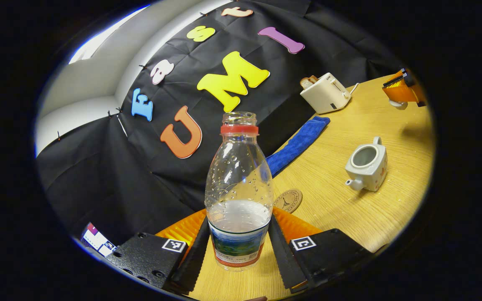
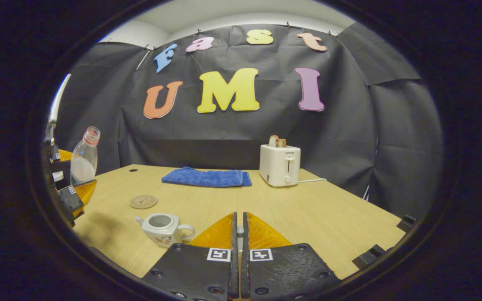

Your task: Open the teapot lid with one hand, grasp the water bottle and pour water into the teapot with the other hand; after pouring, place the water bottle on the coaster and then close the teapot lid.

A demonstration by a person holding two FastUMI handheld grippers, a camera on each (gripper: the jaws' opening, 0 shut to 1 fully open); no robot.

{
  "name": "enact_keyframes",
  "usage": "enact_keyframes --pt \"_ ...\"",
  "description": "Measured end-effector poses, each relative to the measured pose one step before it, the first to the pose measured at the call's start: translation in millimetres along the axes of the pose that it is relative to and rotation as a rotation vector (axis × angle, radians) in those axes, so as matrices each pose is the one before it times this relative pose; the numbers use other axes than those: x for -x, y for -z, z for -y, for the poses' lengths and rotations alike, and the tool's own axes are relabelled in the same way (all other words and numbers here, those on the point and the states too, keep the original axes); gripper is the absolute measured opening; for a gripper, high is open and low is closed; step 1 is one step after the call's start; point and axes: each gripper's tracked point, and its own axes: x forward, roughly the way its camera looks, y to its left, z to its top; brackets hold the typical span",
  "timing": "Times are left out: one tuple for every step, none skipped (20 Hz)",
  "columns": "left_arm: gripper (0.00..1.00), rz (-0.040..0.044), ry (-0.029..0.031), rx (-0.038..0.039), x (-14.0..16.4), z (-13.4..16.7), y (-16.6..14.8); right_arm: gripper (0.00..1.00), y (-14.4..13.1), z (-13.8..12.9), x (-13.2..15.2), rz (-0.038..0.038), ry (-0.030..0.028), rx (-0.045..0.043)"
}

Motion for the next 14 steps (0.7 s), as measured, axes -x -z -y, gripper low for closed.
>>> enact_keyframes --pt "0.76 0.00152 0.00189 -0.04103 -1.71 2.57 -1.85 0.02 -0.22 5.22 0.73 0.00473 0.00897 0.01302" --pt "0.76 0.00760 -0.00108 -0.04485 -1.30 1.73 -3.04 0.02 -0.67 5.16 0.96 0.00877 0.00487 0.00381" --pt "0.76 0.00456 0.00178 -0.04666 -1.50 1.93 -3.65 0.02 -2.59 3.54 0.33 0.00686 -0.00110 0.00045" --pt "0.76 0.00946 0.00616 -0.04431 -1.74 -1.34 -3.75 0.02 -2.29 4.43 -0.97 0.00221 0.00404 -0.00524" --pt "0.76 0.00339 0.00749 -0.03671 -0.64 0.30 -2.64 0.02 -2.94 5.84 0.00 0.00239 0.00566 -0.01425" --pt "0.76 0.01012 0.00566 -0.03233 -0.67 0.98 -1.88 0.02 -3.87 4.54 0.95 0.00725 0.00326 -0.02190" --pt "0.76 0.00329 0.00908 -0.02969 0.31 1.64 -4.00 0.02 -5.13 3.90 0.19 0.01061 0.00316 -0.02101" --pt "0.76 0.00267 0.01426 -0.03514 -0.41 3.56 -0.61 0.02 -1.60 2.05 0.52 0.00563 0.00236 -0.00904" --pt "0.76 0.00412 0.00683 -0.04334 0.50 0.67 -2.35 0.02 -0.26 1.44 -0.34 0.00126 0.00412 0.00328" --pt "0.76 -0.00503 0.00336 -0.04368 -0.70 -0.27 0.06 0.02 0.63 1.45 -0.03 -0.00046 0.00569 0.00658" --pt "0.76 -0.01238 0.00893 -0.03933 -1.53 2.00 1.97 0.02 -0.78 0.78 0.82 0.00219 0.00295 0.00516" --pt "0.76 -0.00885 0.00548 -0.03295 -1.90 2.00 0.86 0.02 0.05 -0.40 -0.30 0.00176 0.00107 0.00438" --pt "0.76 -0.00917 0.00592 -0.02797 -0.82 1.54 1.27 0.02 0.23 -1.74 -0.07 0.00050 -0.00307 0.00572" --pt "0.76 -0.00635 0.00300 -0.02802 0.03 0.80 -0.97 0.02 0.08 -2.34 0.29 0.00200 -0.00483 0.00682"
